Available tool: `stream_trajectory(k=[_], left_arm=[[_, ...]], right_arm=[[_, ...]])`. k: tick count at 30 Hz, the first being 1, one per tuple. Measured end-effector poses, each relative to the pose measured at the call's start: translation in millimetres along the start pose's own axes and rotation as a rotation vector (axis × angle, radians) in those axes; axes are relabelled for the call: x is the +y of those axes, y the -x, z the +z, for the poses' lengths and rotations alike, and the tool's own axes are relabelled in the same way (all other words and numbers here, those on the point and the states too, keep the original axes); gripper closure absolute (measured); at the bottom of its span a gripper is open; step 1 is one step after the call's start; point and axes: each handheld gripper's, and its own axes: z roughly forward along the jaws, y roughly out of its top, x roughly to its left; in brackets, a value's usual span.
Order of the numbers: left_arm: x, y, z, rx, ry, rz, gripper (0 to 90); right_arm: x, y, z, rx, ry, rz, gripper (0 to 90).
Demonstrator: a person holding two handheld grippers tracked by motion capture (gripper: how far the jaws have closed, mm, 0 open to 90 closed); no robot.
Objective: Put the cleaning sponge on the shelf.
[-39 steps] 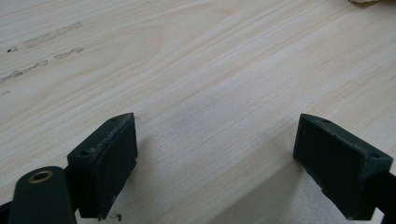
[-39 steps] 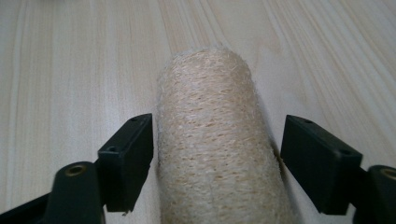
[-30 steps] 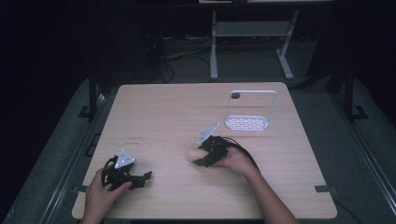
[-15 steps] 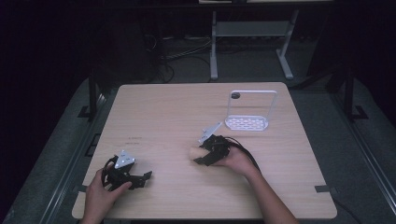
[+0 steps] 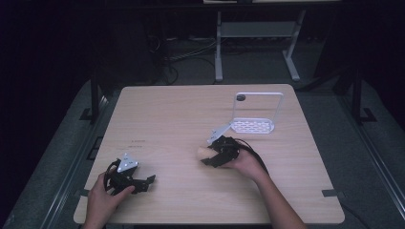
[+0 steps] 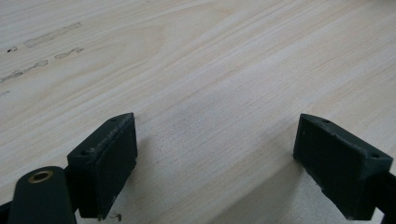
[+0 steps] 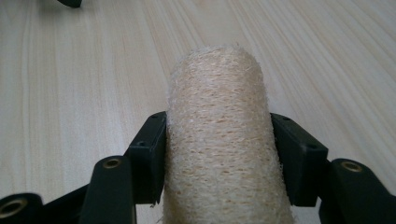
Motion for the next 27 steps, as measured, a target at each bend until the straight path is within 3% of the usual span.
stream_trajectory(k=[27], left_arm=[[-0.1, 0.1, 0.1, 0.001, 0.001, -0.001, 13.0]], right_arm=[[-17.0, 11.2, -25.9, -0.080, 0.002, 0.073, 41.8]])
